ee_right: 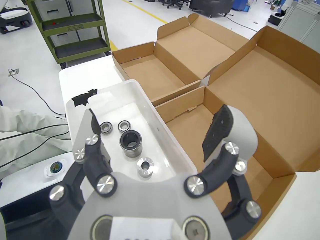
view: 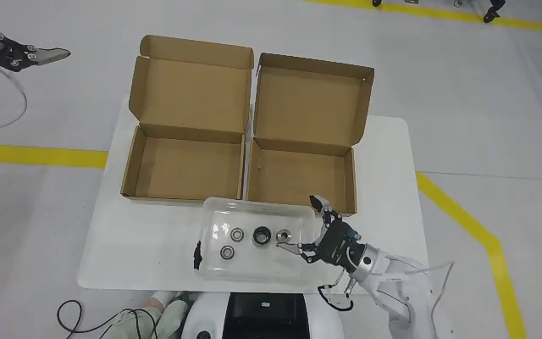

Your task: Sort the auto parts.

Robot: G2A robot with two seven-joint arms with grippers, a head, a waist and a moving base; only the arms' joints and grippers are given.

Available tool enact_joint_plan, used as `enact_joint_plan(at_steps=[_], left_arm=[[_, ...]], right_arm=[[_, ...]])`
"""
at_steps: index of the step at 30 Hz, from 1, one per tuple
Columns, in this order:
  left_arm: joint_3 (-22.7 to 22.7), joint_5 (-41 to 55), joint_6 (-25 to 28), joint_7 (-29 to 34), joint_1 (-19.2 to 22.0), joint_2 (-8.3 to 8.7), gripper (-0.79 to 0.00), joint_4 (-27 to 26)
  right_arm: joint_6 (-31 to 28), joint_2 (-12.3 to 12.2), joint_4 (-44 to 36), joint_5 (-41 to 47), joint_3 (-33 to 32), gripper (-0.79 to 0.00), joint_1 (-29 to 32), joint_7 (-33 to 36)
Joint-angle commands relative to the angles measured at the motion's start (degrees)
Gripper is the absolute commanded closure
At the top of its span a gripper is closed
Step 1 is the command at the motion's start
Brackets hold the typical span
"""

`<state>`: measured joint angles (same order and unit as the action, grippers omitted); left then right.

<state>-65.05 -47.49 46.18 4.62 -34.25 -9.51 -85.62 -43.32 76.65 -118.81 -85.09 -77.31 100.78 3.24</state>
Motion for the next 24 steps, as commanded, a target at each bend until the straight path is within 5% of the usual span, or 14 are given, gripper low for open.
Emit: enact_joint_plan(at_steps=[1, 20, 24], left_arm=[[0.0, 0.0, 0.0, 0.0, 0.0, 0.0, -0.785, 0.0], [0.0, 0.0, 0.0, 0.0, 0.0, 0.0, -0.785, 0.0], [0.0, 0.0, 0.0, 0.0, 0.0, 0.0, -0.785, 0.0]], right_arm=[[0.0, 0.0, 0.0, 0.0, 0.0, -0.785, 0.0, 0.0], [-0.1, -0.1, 0.0, -0.2, 0.4, -0.785, -0.3, 0.5], [-6.7, -0.6, 1.1, -0.8, 2.7, -0.785, -4.2, 4.3]])
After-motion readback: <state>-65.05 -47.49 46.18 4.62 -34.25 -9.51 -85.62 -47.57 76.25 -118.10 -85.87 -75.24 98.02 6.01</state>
